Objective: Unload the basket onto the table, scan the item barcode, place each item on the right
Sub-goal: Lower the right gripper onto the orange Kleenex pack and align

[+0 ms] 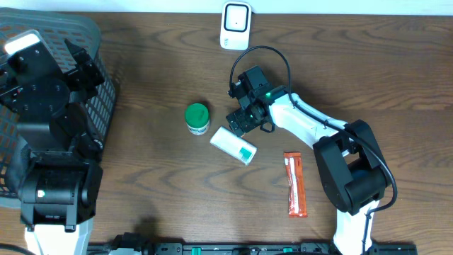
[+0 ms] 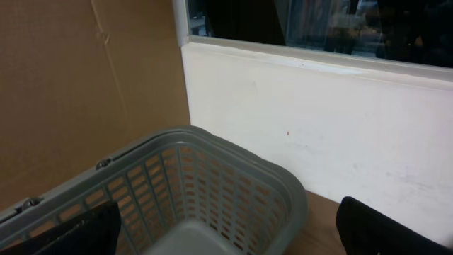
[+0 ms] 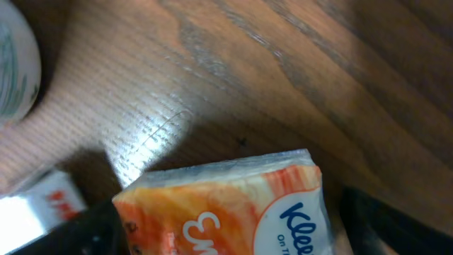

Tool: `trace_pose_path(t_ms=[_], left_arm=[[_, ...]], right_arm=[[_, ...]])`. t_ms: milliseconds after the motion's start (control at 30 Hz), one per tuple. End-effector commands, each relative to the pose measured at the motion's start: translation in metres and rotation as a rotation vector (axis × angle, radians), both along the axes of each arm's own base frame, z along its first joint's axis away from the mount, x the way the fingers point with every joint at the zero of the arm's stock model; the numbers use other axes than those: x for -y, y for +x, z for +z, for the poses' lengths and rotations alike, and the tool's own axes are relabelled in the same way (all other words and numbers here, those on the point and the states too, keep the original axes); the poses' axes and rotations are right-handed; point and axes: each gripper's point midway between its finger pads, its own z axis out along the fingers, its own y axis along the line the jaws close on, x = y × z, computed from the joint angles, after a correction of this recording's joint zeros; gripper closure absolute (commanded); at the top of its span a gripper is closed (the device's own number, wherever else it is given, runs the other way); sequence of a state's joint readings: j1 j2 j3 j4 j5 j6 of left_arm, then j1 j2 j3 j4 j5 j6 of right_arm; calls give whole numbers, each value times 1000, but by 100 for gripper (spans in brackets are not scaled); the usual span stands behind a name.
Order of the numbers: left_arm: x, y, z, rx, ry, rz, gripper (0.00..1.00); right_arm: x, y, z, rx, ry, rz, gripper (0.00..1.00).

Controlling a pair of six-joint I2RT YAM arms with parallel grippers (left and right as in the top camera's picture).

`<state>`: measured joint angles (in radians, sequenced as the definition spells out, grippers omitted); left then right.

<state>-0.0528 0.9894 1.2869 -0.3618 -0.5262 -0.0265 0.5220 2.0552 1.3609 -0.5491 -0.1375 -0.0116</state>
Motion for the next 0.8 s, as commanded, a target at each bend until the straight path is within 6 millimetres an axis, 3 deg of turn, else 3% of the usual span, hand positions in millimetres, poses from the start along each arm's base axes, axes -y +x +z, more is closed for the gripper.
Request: trace_pose_path(t_ms=[0,333,467,600,767], left_arm=[[-3,-2,-2,-1,-3,14,4],[-3,-2,-2,-1,-3,14,4],[-3,-2,-3,-4,-3,15,4],[-3,-2,-4,-8,-3,15,4],[-3,-5,-17,-73,1,14,4]], right_arm=[[10,-2,-17,-35,-39,-7,1],[20,-12,-21,-48,-103,78,1],[19,-13,-21,-47,-109,102,9],[18,-11,-21,-35,-104,113,1],[13,-10,-20,-22,-93,143,1]])
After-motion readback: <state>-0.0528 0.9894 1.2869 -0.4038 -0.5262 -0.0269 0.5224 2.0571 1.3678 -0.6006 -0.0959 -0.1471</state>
